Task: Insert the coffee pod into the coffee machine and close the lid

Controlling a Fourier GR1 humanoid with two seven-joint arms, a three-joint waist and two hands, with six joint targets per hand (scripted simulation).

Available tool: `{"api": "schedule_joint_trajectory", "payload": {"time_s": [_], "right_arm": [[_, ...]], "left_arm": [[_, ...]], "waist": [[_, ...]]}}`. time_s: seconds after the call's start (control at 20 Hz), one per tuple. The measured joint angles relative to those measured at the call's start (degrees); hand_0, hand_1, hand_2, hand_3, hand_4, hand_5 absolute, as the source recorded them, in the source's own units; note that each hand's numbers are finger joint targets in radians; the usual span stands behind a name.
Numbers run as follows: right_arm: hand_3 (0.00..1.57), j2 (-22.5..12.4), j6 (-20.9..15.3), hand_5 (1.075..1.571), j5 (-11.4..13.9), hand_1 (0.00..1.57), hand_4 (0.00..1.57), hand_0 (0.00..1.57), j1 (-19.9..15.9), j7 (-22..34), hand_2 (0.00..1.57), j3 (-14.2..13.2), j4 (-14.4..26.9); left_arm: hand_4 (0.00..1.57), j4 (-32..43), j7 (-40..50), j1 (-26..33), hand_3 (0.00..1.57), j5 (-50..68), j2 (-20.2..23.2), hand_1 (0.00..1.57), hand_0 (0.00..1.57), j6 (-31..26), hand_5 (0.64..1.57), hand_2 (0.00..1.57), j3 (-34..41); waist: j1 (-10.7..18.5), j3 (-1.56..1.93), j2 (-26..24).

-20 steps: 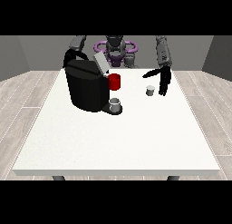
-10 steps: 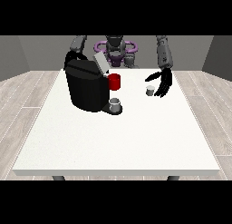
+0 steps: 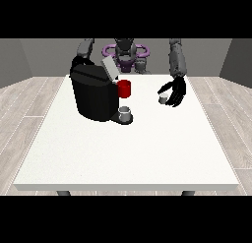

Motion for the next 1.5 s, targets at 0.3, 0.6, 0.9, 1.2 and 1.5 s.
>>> {"api": "schedule_joint_trajectory", "payload": {"time_s": [0.3, 0.6, 0.9, 1.2, 1.5], "right_arm": [[0.00, 0.2, -0.3, 1.571, -0.9, 0.00, 0.51, 0.00, -0.5, -0.6, 0.00, 0.0, 0.3], [0.00, 0.0, 0.5, 1.571, -2.0, 0.00, 0.43, 0.00, -0.6, -0.6, 0.00, 0.2, -0.7], [0.00, -0.2, 0.2, 1.571, -2.5, 0.00, 0.45, 0.00, -0.7, -1.5, 0.00, -1.0, 0.7], [0.00, -0.5, 0.6, 1.571, -3.4, 0.00, 0.49, 0.00, -0.6, -1.3, 0.00, -2.3, 4.2], [0.00, -1.1, 1.2, 1.571, -3.9, 0.00, 0.41, 0.00, -1.5, -2.6, 0.00, -3.2, 8.2]], "left_arm": [[0.32, 2.5, -1.0, -2.1, 0.86, -2.8, -0.9, 0.97, 0.97, 4.7, 1.571, 1.09, 0.2], [0.28, 5.2, -2.1, -3.8, 0.97, -5.9, 0.5, 1.11, 1.11, 6.4, 1.571, 1.17, -0.3], [0.61, 6.0, -4.5, -5.6, 1.41, -7.1, 0.9, 1.47, 1.47, 5.3, 1.571, 1.47, -0.6], [0.58, 3.5, -5.3, -9.2, 1.35, -6.8, 1.0, 1.32, 1.32, -0.1, 1.571, 1.38, -1.0], [0.54, 0.7, -3.5, -13.5, 1.29, -7.0, 0.9, 1.26, 1.26, -5.0, 1.571, 1.33, -1.6]], "waist": [[-0.4, 0.03, 0.3], [-1.7, 0.12, 1.3], [-0.8, 0.03, 1.0], [0.1, 0.02, -2.1], [0.9, 0.03, -4.0]]}}
